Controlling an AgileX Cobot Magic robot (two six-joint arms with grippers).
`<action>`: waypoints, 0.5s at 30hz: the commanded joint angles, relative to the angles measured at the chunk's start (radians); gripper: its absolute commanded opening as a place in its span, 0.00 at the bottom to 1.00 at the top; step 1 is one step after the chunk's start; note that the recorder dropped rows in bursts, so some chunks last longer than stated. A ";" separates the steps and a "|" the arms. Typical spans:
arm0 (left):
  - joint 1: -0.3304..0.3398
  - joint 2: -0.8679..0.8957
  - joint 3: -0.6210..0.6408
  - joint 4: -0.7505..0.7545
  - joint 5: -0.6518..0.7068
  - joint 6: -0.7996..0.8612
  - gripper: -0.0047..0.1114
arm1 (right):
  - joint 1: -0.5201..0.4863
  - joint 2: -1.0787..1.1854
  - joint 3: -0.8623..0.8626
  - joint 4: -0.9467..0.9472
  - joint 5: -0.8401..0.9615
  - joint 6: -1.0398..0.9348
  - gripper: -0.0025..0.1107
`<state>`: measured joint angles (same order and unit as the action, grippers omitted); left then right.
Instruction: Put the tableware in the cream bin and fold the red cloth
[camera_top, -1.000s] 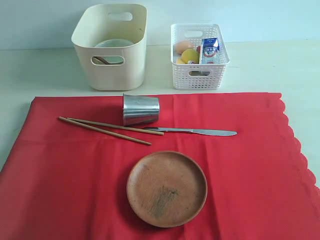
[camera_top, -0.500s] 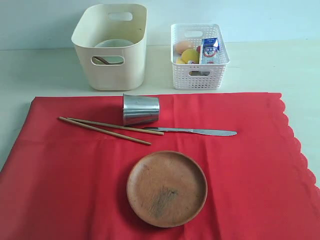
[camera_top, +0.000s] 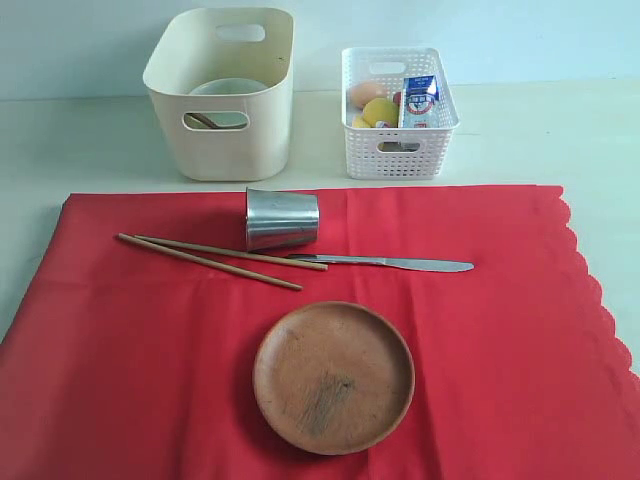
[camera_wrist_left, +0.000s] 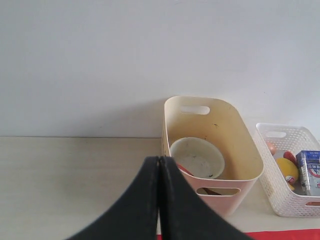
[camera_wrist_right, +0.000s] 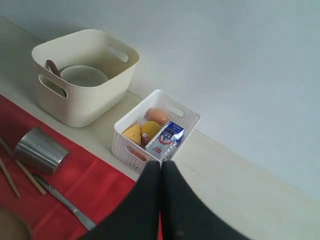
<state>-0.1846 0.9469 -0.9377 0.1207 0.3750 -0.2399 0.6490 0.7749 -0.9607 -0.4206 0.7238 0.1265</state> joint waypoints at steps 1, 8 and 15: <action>-0.007 0.003 -0.005 0.002 -0.006 0.000 0.04 | -0.006 -0.081 0.074 -0.003 -0.023 0.006 0.02; -0.007 0.006 -0.005 0.002 -0.011 0.000 0.04 | -0.006 -0.192 0.172 0.001 -0.023 0.009 0.02; -0.007 0.063 -0.005 -0.048 0.017 -0.001 0.04 | -0.006 -0.252 0.281 0.043 -0.064 0.013 0.02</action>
<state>-0.1846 0.9768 -0.9377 0.1077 0.3750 -0.2399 0.6490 0.5382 -0.7166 -0.3983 0.6948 0.1310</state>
